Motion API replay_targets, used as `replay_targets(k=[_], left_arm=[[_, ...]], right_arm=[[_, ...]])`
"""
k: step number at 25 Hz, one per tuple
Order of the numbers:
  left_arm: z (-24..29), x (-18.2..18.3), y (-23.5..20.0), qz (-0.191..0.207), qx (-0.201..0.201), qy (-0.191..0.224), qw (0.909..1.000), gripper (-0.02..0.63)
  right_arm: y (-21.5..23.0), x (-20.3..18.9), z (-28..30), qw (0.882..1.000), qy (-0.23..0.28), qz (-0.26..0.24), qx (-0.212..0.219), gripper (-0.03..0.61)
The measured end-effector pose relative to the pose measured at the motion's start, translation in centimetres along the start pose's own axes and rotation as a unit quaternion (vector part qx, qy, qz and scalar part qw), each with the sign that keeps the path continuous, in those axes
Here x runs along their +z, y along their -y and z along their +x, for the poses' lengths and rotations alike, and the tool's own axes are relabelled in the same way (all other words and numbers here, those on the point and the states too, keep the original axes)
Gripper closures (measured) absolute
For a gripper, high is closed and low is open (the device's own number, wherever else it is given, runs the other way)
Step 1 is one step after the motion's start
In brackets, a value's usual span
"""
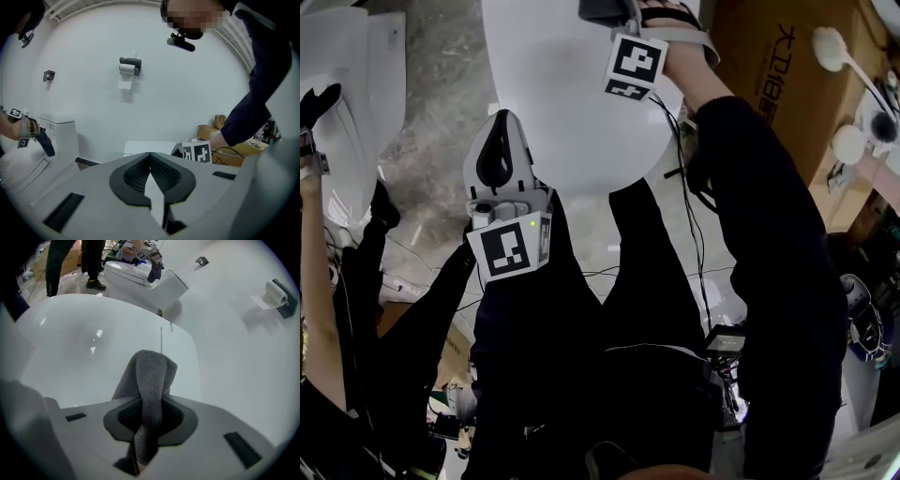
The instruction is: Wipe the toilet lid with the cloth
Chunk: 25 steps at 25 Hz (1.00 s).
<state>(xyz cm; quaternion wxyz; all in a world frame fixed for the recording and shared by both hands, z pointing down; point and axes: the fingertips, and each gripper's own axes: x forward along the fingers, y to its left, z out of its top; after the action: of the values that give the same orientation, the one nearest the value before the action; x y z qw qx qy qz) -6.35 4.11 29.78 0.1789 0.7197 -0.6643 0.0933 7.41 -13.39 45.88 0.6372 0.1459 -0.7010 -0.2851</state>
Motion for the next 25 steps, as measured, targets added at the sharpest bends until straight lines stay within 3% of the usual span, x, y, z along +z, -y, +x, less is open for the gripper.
replay_targets(k=[13, 25], left_arm=[[0.8, 0.2, -2.9, -0.007, 0.014, -0.005, 0.9999, 0.6], [0.5, 0.1, -1.3, -0.008, -0.009, -0.003, 0.9999, 0.6]], right_arm=[[1.0, 1.0, 3.7, 1.0, -0.016, -0.021, -0.016, 0.509], [-5.5, 1.4, -0.5, 1.0, -0.007, -0.012, 0.007, 0.509]])
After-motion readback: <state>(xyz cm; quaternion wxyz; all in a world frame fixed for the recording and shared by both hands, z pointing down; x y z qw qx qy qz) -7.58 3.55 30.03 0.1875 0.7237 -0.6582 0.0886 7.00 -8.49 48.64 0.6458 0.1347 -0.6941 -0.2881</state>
